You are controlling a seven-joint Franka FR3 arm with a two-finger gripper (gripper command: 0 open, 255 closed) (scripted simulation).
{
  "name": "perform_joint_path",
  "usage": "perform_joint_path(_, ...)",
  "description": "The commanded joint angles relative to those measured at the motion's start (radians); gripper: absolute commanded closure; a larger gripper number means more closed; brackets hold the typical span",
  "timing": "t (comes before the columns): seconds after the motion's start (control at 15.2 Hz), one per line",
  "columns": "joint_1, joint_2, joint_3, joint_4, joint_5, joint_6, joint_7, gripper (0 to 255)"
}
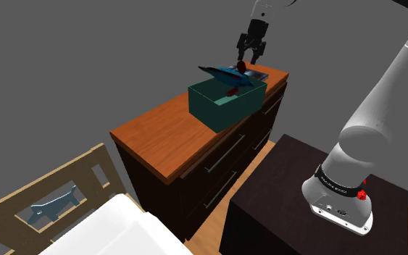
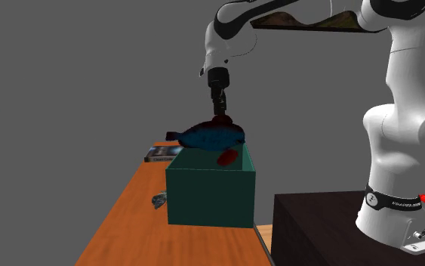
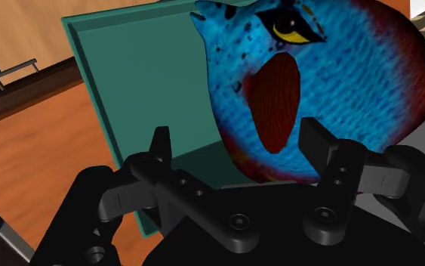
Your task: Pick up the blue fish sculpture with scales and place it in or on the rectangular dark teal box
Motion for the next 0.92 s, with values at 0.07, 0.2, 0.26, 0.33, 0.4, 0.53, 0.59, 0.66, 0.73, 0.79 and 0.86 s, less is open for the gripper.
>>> perform_joint_path(0.07, 0.000, 0.000, 0.000, 0.001, 0.000, 0.000, 0.000, 0)
perform_joint_path(0.2, -0.010, 0.008, -0.010, 0.073, -0.004, -0.067, 0.003, 0)
perform_joint_path(0.26, -0.015, 0.014, -0.015, 0.111, -0.005, -0.101, 0.004, 0)
perform_joint_path(0.33, -0.020, 0.020, -0.019, 0.143, -0.005, -0.129, 0.004, 0)
perform_joint_path(0.4, -0.020, 0.020, -0.019, 0.143, -0.005, -0.129, 0.004, 0)
perform_joint_path(0.53, -0.020, 0.020, -0.019, 0.143, -0.005, -0.129, 0.004, 0)
perform_joint_path(0.59, -0.020, 0.020, -0.019, 0.143, -0.005, -0.129, 0.004, 0)
perform_joint_path(0.66, -0.020, 0.020, -0.019, 0.143, -0.005, -0.129, 0.004, 0)
perform_joint_path(0.73, -0.020, 0.020, -0.019, 0.143, -0.005, -0.129, 0.004, 0)
perform_joint_path(0.79, -0.020, 0.020, -0.019, 0.143, -0.005, -0.129, 0.004, 0)
perform_joint_path(0.86, -0.020, 0.020, -0.019, 0.143, -0.005, -0.129, 0.004, 0)
